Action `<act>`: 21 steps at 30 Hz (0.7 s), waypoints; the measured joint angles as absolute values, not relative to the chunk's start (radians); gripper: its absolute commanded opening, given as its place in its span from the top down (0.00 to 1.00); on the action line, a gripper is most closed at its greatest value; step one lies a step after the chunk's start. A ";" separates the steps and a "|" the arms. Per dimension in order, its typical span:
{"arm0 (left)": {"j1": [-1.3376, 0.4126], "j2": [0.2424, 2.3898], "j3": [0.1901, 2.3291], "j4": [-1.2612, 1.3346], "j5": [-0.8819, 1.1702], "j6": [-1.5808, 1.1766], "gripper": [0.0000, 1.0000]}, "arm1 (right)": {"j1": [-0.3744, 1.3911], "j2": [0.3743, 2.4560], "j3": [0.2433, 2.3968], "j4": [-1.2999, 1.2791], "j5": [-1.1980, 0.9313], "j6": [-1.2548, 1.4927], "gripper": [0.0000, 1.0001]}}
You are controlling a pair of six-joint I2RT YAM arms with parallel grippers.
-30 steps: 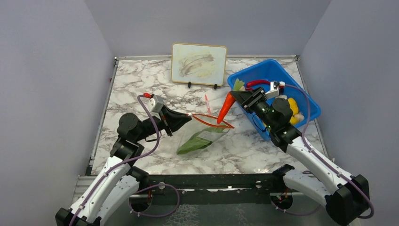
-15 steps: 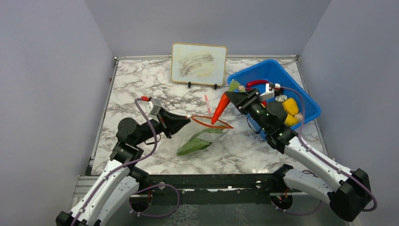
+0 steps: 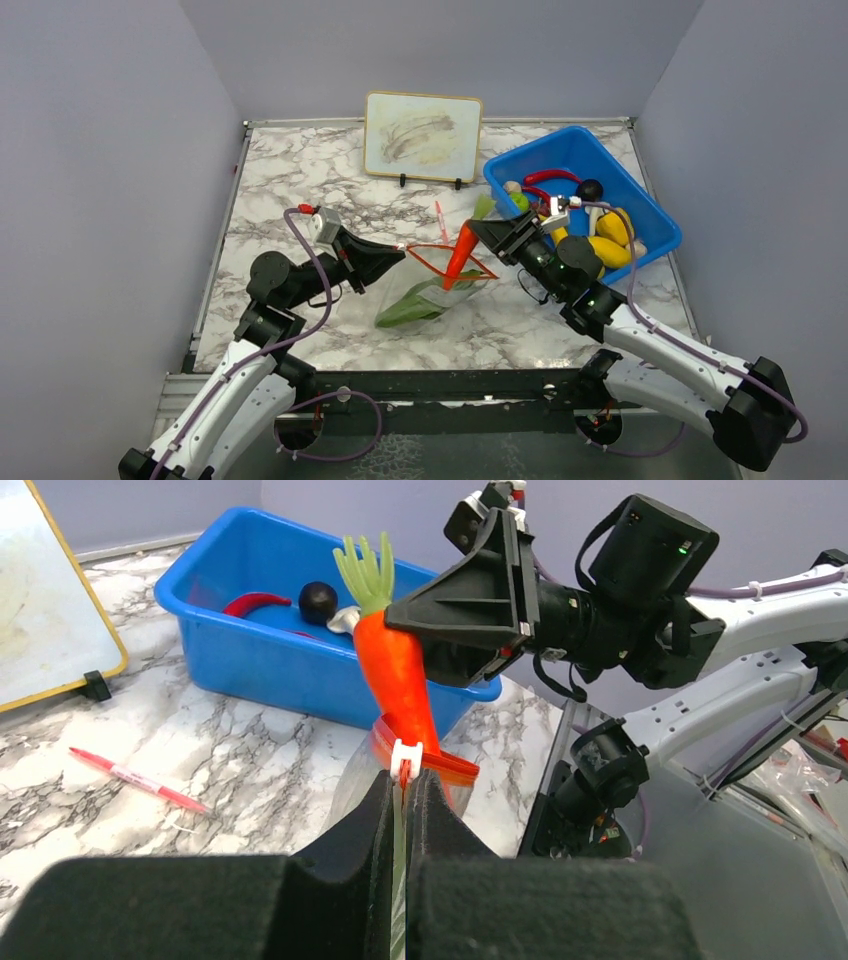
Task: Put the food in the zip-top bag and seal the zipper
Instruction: Place the fake vegetable in the zipper food storage bag.
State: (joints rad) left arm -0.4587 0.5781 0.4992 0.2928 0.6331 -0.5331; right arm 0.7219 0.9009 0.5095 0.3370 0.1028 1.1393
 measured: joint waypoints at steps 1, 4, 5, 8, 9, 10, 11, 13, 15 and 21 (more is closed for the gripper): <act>-0.459 0.580 0.499 0.293 0.629 -0.533 1.00 | 0.730 0.901 0.509 0.337 0.107 1.140 0.76; -0.459 0.581 0.499 0.299 0.620 -0.533 1.00 | 0.764 0.902 0.509 0.335 0.125 1.150 0.72; -0.459 0.581 0.499 0.300 0.619 -0.533 1.00 | 0.781 0.903 0.509 0.333 0.134 1.152 0.72; -0.459 0.587 0.499 0.300 0.618 -0.533 1.00 | 0.838 0.910 0.513 0.321 0.164 1.156 0.70; -0.459 0.590 0.499 0.301 0.617 -0.533 1.00 | 0.850 0.913 0.514 0.316 0.173 1.156 0.70; -0.459 0.593 0.499 0.302 0.616 -0.533 1.00 | 0.861 0.916 0.516 0.312 0.181 1.155 0.69; -0.459 0.596 0.499 0.303 0.616 -0.533 1.00 | 0.870 0.919 0.517 0.309 0.191 1.155 0.69; -0.459 0.599 0.499 0.303 0.614 -0.533 1.00 | 0.888 0.925 0.519 0.306 0.213 1.153 0.69; -0.459 0.599 0.499 0.303 0.612 -0.533 1.00 | 0.907 0.930 0.519 0.311 0.248 1.136 0.69; -0.459 0.599 0.499 0.306 0.609 -0.535 1.00 | 0.945 0.981 0.519 0.456 0.261 0.933 0.68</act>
